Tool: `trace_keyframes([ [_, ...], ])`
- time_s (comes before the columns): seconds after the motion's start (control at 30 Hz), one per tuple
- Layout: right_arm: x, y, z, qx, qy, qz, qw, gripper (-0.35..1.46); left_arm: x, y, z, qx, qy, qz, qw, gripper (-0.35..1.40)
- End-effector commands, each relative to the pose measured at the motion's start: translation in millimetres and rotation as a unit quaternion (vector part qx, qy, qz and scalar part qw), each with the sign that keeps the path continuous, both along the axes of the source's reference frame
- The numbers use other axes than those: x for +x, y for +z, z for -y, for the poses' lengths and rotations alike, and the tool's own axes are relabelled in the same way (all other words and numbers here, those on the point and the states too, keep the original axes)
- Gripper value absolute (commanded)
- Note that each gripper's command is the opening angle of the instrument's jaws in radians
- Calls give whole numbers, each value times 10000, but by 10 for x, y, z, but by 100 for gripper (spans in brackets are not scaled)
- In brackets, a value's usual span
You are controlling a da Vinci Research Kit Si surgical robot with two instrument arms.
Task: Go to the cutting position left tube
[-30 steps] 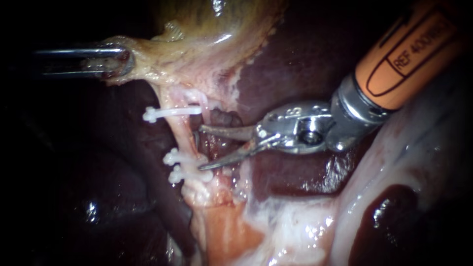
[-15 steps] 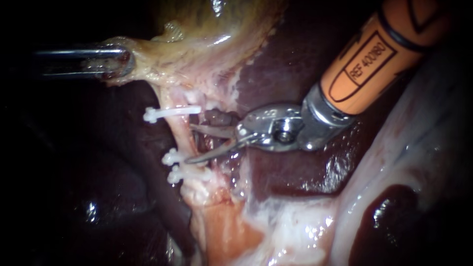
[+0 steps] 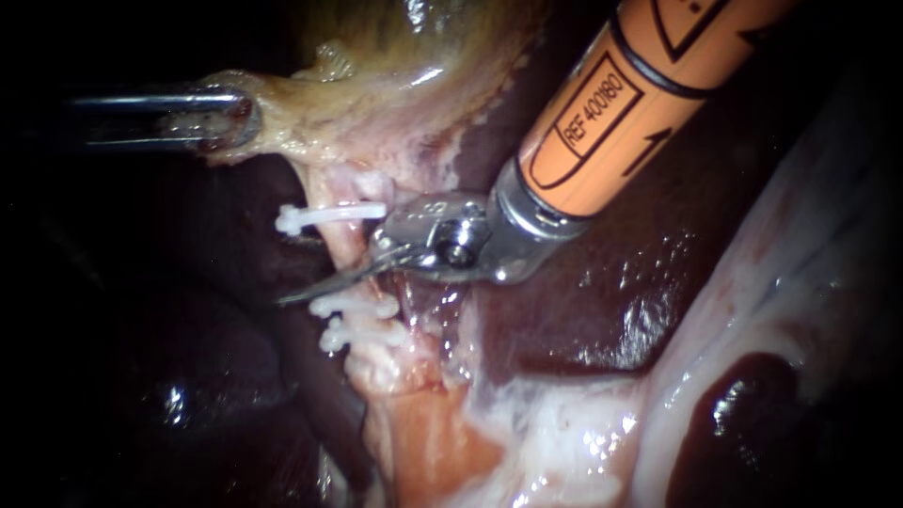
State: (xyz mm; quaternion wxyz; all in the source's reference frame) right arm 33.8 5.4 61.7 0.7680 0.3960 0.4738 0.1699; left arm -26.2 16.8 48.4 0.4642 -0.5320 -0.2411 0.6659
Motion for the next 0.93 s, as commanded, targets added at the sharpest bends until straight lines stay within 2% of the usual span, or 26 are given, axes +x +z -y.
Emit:
trace_keyframes([
  [0.03, 1, -6, 1, 20, -10, -65, 10000, 145, 0, 0, 0, 0, -1, -1, 10000, -35],
  [0.17, 5, -23, 9, 205, -30, -316, 9993, 145, 0, 2, 0, -1, 1, 0, 10000, -35],
  [0.33, 8, -48, 19, 363, -154, -693, 9968, 145, 0, 2, 0, -2, 2, 0, 10000, -35],
  [0.53, 8, -74, 20, 600, -251, -1033, 9925, 145, 0, 2, 0, -2, 2, 0, 10000, -35],
  [0.83, 5, -74, 16, 595, -224, -1064, 9923, 145, 0, 2, 0, -2, 2, 0, 10000, -35],
  [0.93, 4, -73, 15, 598, -154, -1023, 9928, 145, 0, 2, 0, -2, 2, 0, 10000, -35],
])
